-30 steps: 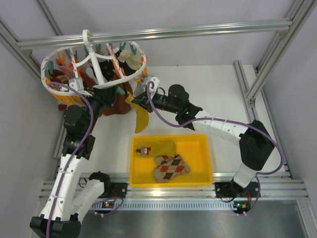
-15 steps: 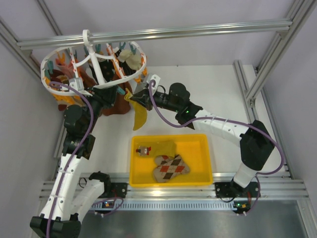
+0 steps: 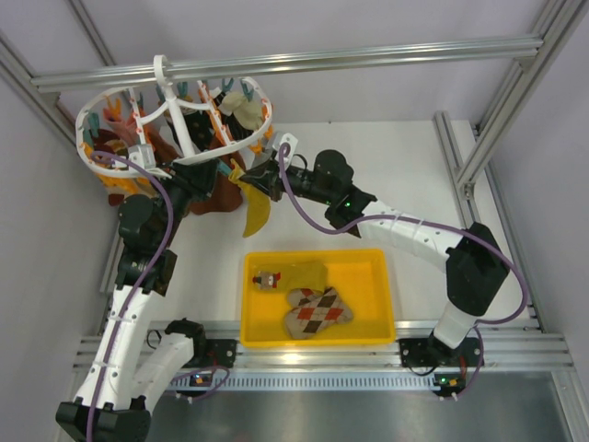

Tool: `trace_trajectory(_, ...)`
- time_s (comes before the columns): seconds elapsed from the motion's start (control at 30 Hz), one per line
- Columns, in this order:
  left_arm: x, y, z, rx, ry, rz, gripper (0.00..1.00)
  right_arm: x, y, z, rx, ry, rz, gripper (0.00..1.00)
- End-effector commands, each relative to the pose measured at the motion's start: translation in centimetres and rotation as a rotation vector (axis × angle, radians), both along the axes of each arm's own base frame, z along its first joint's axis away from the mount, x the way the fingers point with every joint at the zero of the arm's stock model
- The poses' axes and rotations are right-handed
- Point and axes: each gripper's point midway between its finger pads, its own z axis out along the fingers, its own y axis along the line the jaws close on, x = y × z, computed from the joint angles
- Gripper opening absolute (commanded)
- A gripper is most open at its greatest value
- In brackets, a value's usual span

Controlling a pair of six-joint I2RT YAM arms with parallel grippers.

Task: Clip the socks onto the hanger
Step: Clamp the sock onto the hanger.

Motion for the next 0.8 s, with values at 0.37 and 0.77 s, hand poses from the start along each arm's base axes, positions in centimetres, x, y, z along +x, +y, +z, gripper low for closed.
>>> trace_trajectory(0.37,0.2,-0.5,-0.1,-0.002,0.018,-0.033,0.00,-0.2,-0.1,1.5,0.039,-0.040,0.018,0.00)
trace_trajectory(0.77,0.3,-0.4,0.5,-0.008,0.009,-0.023,0.00,-0.2,0.1,0.7,0.027,-0.030,0.026,0.00)
